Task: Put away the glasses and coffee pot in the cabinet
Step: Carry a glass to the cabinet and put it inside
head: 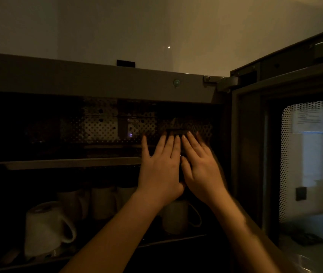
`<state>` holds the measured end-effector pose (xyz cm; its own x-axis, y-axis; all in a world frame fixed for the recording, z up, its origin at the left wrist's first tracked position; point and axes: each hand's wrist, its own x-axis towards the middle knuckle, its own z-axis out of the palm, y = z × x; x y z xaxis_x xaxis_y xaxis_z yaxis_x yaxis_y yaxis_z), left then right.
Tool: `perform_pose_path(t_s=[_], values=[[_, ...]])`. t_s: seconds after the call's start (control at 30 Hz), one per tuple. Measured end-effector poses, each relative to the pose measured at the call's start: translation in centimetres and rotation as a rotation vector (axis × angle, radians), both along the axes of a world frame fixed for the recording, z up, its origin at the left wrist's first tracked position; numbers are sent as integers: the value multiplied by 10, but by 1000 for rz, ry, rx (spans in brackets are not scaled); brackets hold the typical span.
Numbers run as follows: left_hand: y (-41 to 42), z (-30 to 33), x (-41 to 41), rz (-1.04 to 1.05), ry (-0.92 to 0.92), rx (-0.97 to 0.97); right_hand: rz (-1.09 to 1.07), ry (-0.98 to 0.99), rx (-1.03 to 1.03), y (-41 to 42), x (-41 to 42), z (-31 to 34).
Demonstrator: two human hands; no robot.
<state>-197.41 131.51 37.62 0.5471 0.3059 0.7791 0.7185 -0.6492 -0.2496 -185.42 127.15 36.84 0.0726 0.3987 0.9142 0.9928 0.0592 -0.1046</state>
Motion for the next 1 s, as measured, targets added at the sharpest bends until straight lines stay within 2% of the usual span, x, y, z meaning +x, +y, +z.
perform_pose_path(t_s=[0.4, 0.7, 1.0], values=[[-1, -2, 8, 1, -38, -29, -30, 13, -151, -10, -5, 7], [-13, -10, -13, -113, -130, -50, 6, 67, -46, -26, -14, -4], [-36, -27, -52, -26, -276, -47, 86, 111, -43, -50, -44, -18]])
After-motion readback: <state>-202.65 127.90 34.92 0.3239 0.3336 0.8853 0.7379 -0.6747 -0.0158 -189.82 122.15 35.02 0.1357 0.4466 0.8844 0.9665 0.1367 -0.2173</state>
